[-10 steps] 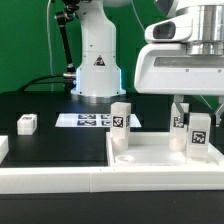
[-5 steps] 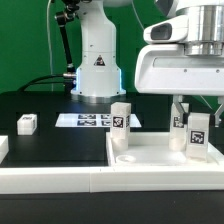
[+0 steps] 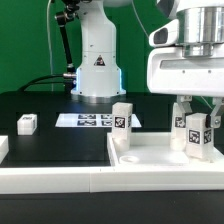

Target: Assemble square table

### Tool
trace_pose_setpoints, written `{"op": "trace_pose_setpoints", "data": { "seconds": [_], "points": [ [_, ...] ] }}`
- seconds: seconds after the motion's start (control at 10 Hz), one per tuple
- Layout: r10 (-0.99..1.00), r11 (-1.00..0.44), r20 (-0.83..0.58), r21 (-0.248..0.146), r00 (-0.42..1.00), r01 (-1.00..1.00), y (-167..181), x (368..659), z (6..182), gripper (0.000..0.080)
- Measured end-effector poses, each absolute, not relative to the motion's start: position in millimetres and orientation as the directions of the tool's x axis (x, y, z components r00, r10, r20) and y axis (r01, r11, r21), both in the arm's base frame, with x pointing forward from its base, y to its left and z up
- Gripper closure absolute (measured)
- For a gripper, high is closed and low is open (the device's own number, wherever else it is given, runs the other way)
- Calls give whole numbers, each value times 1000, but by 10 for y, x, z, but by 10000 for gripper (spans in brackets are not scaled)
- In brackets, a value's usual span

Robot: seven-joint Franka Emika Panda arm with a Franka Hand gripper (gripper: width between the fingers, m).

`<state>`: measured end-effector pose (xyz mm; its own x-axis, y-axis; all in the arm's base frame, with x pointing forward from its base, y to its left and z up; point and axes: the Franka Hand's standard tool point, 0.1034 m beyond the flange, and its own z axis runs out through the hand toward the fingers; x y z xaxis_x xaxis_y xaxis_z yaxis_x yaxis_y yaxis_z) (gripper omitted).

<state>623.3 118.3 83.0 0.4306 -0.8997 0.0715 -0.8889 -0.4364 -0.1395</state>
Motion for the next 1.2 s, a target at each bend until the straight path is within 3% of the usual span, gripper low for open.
{"op": "trace_pose_setpoints", "data": {
  "seconds": [0.3, 0.4, 0.9, 1.1, 1.2],
  "points": [
    [-997, -79, -1, -132, 80, -988, 1219, 6217, 828, 509],
    [-1000, -19, -11, -127, 21, -992, 1220, 6221, 829, 509],
    [-979, 202, -60, -120, -196, -972, 1204, 6226, 826, 509],
    [-980, 198, -59, -121, -192, -973, 1207, 6225, 825, 508],
    [-984, 177, -56, -122, -171, -977, 1206, 6227, 827, 319]
  ]
}}
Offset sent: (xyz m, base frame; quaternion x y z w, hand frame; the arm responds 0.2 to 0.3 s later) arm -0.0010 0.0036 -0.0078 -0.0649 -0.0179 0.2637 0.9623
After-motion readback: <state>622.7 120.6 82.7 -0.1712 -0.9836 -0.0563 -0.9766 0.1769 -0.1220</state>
